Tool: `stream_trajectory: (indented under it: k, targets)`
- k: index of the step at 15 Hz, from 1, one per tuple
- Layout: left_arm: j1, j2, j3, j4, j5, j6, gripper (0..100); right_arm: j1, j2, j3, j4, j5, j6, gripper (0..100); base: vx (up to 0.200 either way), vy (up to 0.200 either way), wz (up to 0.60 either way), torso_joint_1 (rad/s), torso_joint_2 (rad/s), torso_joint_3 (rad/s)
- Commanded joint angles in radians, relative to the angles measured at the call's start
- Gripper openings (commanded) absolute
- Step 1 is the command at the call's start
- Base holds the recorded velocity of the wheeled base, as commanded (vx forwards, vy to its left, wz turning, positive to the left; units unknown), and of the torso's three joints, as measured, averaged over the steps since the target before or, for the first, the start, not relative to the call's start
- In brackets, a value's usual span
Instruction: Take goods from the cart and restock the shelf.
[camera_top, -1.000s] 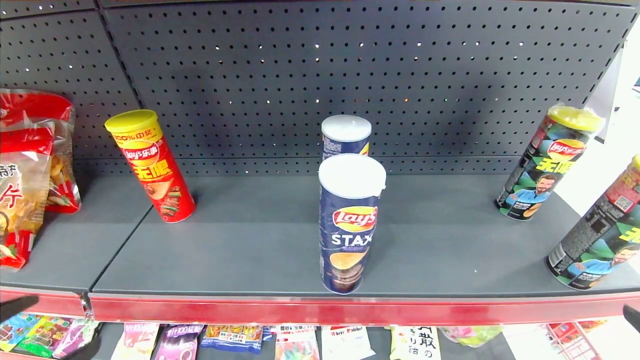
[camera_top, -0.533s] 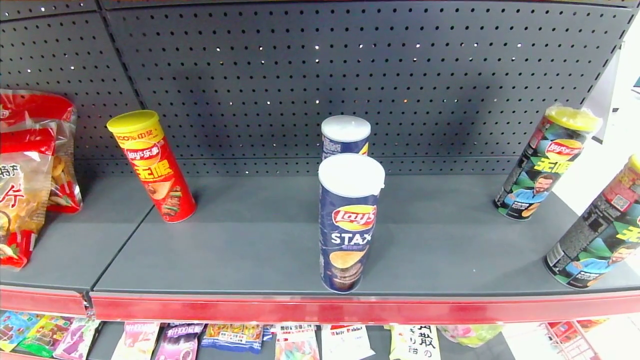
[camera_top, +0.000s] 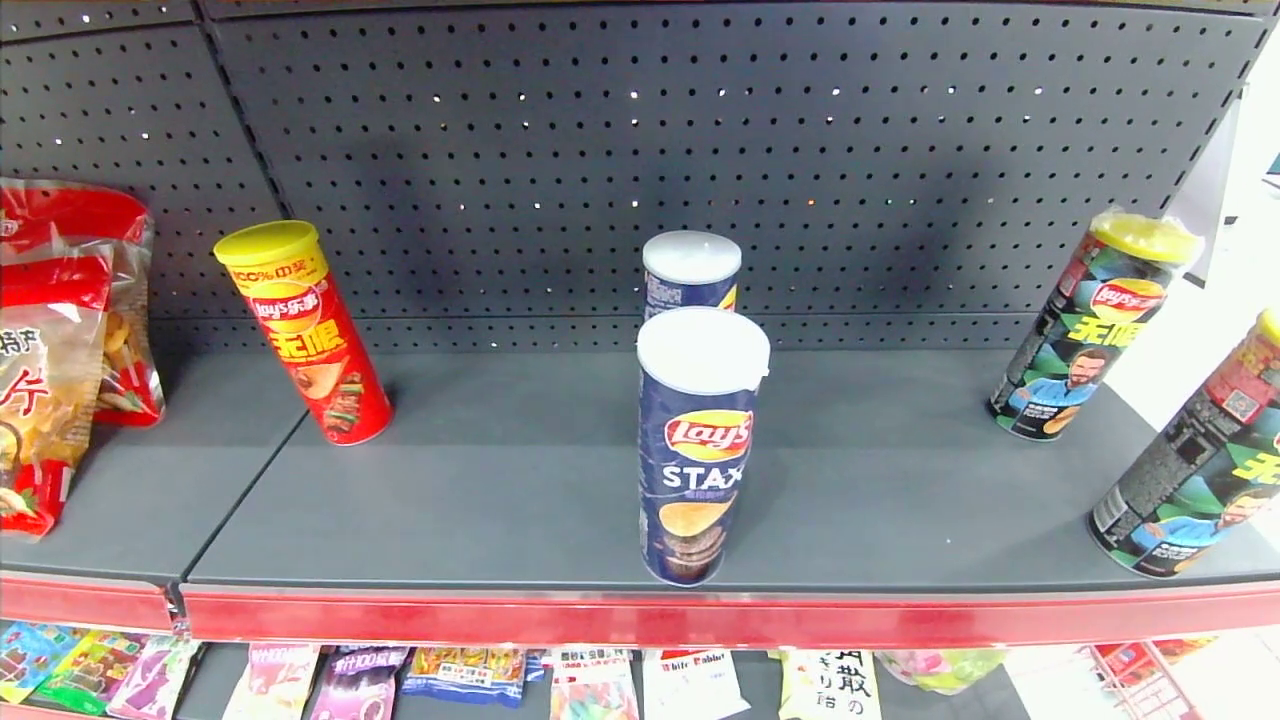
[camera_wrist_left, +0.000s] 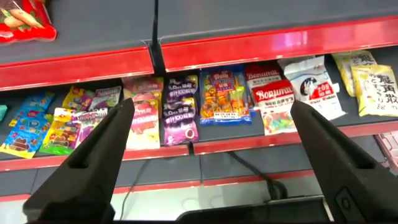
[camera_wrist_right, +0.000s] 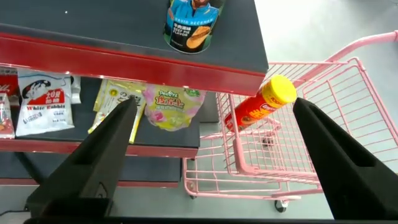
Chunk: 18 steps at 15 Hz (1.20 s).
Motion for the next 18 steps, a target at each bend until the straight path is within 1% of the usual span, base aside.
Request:
stream_trajectory:
  k: [1,3,5,8,9,11,13,18]
  targets:
    - [0.000,0.002,0.005,0.000,0.000,0.001,100,0.001,0.001,0.006,-0.001,0.000,0.001,100,-0.200,0.000,0.00,0.007,0.01,0.002]
    - [-0.001,-0.007,0.010,0.000,-0.001,0.002,100,0.001,-0.005,0.011,-0.001,0.000,-0.001,100,-0.200,0.000,0.00,0.015,0.00,0.000]
    - [-0.001,-0.016,0.022,0.000,-0.001,0.015,100,0.001,-0.005,0.017,-0.001,0.002,-0.001,100,-0.200,0.000,0.00,-0.007,-0.01,0.005]
    - [-0.001,-0.042,0.047,-0.003,-0.001,0.059,100,0.001,-0.005,0.020,-0.001,0.002,-0.001,100,0.000,0.000,0.00,0.000,0.00,0.000]
    - [-0.001,-0.051,0.048,-0.001,-0.001,0.061,100,0.001,-0.005,0.020,-0.001,0.002,-0.001,100,0.000,0.000,0.00,0.000,0.00,0.000]
    - [-0.001,-0.054,0.065,-0.014,-0.001,0.061,100,0.002,-0.005,0.020,-0.001,0.003,-0.001,100,0.000,-0.200,0.00,0.017,0.00,0.000]
    - [-0.001,-0.051,0.084,-0.063,-0.001,0.062,100,0.002,-0.005,0.026,-0.001,0.005,-0.001,100,0.000,-0.200,0.00,0.002,0.00,0.002]
    - [-0.003,-0.047,0.085,-0.069,-0.001,0.062,100,0.004,-0.005,0.037,-0.001,0.011,-0.002,100,0.000,-0.200,0.00,0.008,0.00,0.002]
